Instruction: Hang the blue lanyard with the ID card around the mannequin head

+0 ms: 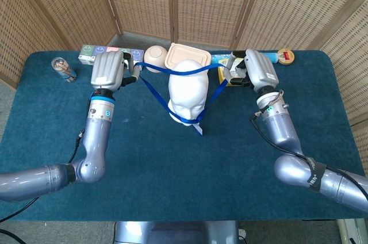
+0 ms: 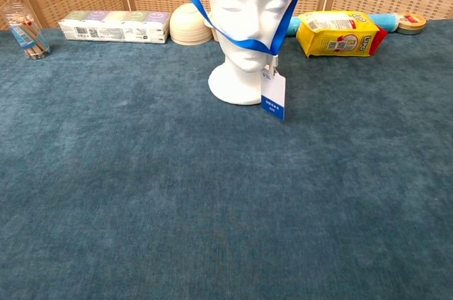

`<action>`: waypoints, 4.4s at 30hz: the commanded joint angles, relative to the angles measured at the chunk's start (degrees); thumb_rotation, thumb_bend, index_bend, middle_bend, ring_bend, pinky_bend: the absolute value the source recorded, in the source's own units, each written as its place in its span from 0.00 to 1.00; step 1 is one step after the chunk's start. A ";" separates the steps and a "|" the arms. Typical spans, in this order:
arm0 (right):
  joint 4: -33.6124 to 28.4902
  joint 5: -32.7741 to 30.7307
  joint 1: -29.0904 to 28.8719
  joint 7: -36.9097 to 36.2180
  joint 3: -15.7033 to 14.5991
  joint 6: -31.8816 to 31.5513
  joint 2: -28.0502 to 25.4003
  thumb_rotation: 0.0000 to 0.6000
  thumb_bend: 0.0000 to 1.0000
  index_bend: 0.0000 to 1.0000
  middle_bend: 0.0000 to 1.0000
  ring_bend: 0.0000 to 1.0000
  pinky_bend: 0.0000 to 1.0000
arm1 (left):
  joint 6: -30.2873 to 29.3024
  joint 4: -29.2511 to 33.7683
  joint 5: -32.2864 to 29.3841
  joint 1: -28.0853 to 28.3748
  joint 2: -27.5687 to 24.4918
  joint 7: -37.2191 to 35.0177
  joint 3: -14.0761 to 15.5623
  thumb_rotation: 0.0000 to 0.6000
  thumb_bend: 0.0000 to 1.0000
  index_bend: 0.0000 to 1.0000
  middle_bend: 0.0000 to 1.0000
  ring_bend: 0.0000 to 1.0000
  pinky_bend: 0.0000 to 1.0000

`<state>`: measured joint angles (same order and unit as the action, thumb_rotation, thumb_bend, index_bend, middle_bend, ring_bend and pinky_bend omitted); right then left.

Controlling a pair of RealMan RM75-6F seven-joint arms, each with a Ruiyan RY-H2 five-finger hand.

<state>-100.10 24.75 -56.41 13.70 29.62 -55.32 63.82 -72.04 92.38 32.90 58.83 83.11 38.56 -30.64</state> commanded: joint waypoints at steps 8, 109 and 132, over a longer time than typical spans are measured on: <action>4.53 -1.62 -2.72 0.64 -0.87 1.40 1.76 1.00 0.53 0.68 1.00 1.00 1.00 | 0.69 -3.74 -1.35 2.15 2.17 -0.01 0.65 0.82 0.48 0.71 1.00 1.00 1.00; 23.01 -12.37 -12.13 6.89 -9.58 16.11 4.57 0.69 0.48 0.46 1.00 1.00 1.00 | 2.79 -17.83 0.10 5.50 10.34 1.29 2.16 0.76 0.25 0.71 1.00 1.00 1.00; 8.83 -2.92 -2.90 -3.69 -6.39 4.44 -2.68 0.67 0.47 0.47 1.00 1.00 1.00 | -1.92 0.09 6.35 -5.93 -2.44 -3.29 6.23 0.77 0.25 0.70 1.00 1.00 1.00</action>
<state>-89.92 20.55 -60.58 11.19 22.72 -49.84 61.93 -73.42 91.31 38.37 53.97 81.71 35.81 -25.23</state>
